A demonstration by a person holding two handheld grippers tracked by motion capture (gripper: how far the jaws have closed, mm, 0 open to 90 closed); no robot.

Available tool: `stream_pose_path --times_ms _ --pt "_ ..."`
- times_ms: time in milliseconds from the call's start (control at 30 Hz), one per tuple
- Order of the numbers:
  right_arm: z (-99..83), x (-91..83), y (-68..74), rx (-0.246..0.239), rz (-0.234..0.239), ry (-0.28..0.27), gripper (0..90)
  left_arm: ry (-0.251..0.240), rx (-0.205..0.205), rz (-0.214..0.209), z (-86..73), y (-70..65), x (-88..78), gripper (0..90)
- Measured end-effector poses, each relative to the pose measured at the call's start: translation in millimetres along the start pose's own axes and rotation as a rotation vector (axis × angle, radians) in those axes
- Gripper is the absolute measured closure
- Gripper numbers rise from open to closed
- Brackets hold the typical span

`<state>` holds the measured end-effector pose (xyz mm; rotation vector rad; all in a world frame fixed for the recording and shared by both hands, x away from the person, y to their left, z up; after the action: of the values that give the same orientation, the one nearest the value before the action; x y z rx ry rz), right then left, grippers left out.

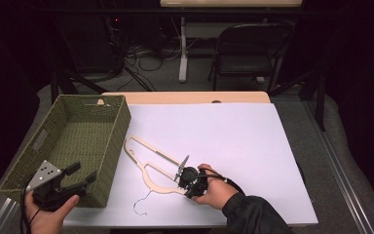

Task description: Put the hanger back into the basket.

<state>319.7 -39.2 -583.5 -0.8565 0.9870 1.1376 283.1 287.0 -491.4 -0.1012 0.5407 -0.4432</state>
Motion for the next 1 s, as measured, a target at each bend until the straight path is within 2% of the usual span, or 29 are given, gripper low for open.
stream_pose_path --times_ms 33,67,100,133,167,767,1000 --pt "-1.3 -1.9 0.2 -0.006 0.011 0.04 77.0 0.0 -0.001 0.0 0.0 0.0 0.1 31.4" --pt "-0.6 2.1 1.6 -0.004 0.009 0.021 77.5 0.0 0.0 0.0 0.0 0.0 0.0 31.4" --pt "-1.6 1.0 2.1 -0.009 0.014 0.054 77.6 0.0 0.001 0.001 0.0 0.2 0.0 31.4" --pt "-1.6 1.0 2.1 -0.009 0.014 0.054 77.6 0.0 0.001 0.001 0.0 0.2 0.0 31.4" --pt "-0.8 3.9 2.5 -0.008 0.008 0.028 77.7 -0.001 0.0 0.001 0.0 0.2 0.0 31.4" --pt "0.8 5.1 1.0 -0.002 0.022 0.05 79.5 0.001 -0.003 0.006 0.1 1.1 -0.2 31.4" --pt "1.9 5.5 0.9 -0.022 0.02 0.061 79.8 -0.002 -0.002 0.003 0.4 1.0 -0.5 31.4"
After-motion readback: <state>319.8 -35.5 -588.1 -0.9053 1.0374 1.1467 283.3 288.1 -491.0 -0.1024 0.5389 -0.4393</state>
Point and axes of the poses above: each handheld gripper's, and its own axes: x roughly forward along the jaws, z roughly out of its top, y roughly to its left, the point moved 6 cm from there along x, roughly forward along the jaws, and after that the axes turned 10 degrees about -x, right-handed, at the moved point
